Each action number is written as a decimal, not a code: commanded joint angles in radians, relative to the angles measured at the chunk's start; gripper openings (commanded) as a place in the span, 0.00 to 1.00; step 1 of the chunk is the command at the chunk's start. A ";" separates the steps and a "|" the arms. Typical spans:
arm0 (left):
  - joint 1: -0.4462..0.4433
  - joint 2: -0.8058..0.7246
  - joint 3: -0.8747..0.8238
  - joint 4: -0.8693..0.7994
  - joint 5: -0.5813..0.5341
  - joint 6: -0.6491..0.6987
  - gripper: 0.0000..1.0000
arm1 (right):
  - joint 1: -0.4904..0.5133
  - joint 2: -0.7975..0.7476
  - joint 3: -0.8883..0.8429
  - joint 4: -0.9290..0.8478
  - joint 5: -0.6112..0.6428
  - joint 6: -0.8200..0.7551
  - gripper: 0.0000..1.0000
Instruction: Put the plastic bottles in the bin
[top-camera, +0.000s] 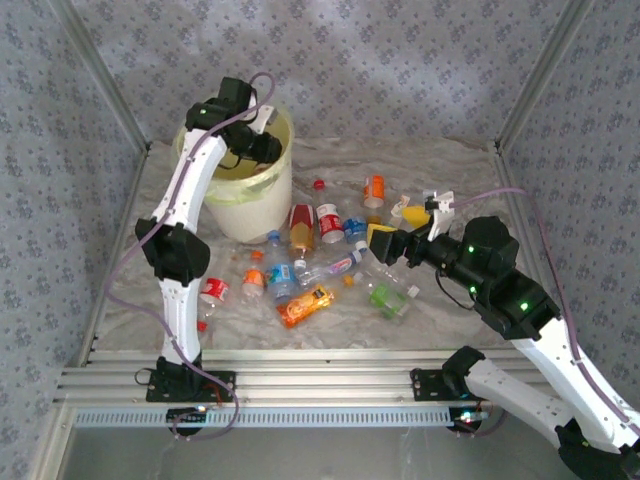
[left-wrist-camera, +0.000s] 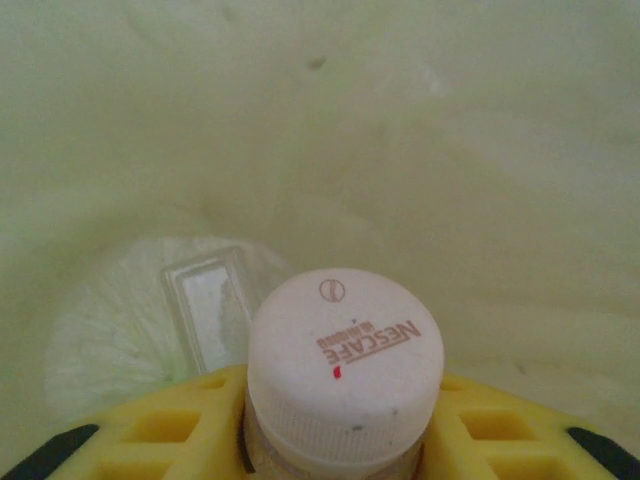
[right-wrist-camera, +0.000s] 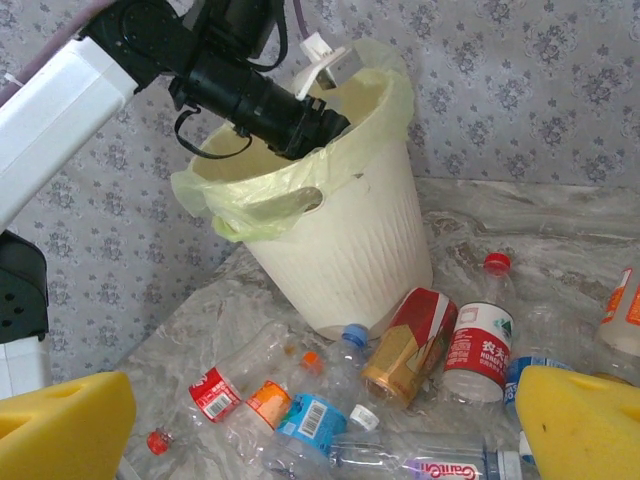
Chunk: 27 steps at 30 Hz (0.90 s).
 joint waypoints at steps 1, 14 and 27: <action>0.006 -0.029 -0.024 0.022 0.036 -0.021 0.44 | -0.006 -0.005 0.001 -0.016 -0.010 -0.002 1.00; 0.019 -0.098 -0.027 0.038 0.039 -0.062 0.67 | -0.006 -0.005 -0.008 -0.017 -0.019 0.005 1.00; 0.019 -0.378 -0.252 0.177 -0.033 -0.105 0.76 | -0.005 -0.011 -0.023 -0.028 -0.087 0.016 1.00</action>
